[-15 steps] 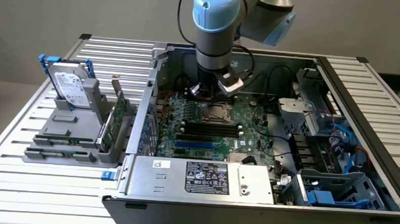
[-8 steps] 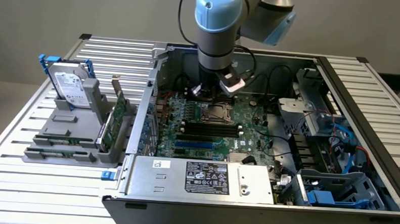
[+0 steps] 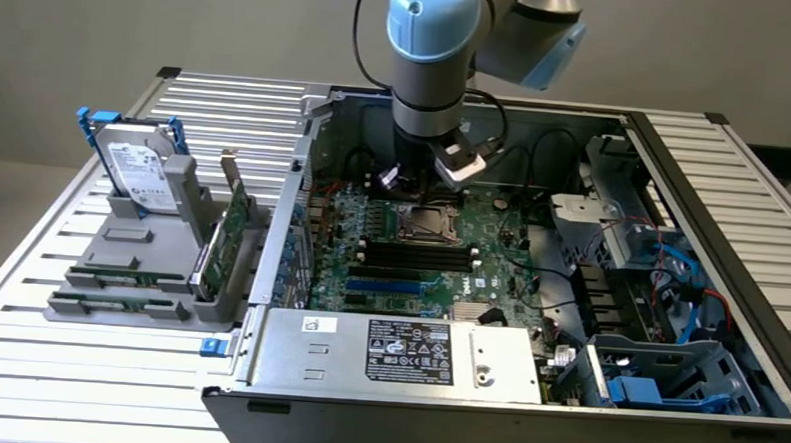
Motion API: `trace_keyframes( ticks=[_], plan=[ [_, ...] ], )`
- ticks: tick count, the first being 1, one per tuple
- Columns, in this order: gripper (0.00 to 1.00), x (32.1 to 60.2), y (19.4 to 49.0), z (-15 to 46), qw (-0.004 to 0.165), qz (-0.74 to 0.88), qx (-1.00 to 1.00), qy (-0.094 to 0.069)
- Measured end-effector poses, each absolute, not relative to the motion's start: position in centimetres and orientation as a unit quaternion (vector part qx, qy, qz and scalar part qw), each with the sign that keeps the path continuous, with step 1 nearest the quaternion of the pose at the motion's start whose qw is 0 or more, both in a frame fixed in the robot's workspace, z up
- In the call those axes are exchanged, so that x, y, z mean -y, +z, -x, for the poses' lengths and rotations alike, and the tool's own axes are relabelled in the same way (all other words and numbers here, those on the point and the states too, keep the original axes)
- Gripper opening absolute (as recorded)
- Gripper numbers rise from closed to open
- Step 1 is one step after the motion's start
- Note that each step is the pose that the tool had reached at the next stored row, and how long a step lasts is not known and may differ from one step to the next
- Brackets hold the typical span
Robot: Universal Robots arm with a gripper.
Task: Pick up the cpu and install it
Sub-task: 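Close the cpu cover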
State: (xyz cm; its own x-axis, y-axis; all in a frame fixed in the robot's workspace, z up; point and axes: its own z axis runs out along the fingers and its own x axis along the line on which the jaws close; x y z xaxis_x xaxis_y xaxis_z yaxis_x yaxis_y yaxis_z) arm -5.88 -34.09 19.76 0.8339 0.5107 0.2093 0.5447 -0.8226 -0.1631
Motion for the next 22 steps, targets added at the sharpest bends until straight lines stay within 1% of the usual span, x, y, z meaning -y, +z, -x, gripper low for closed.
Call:
trace_keyframes(
  ticks=[6,22],
  plan=[
    [0.11,34.01,20.43,6.38,0.111,0.952,0.277,-0.071],
    [0.11,33.63,20.45,6.38,0.111,0.952,0.277,-0.071]
  ],
)
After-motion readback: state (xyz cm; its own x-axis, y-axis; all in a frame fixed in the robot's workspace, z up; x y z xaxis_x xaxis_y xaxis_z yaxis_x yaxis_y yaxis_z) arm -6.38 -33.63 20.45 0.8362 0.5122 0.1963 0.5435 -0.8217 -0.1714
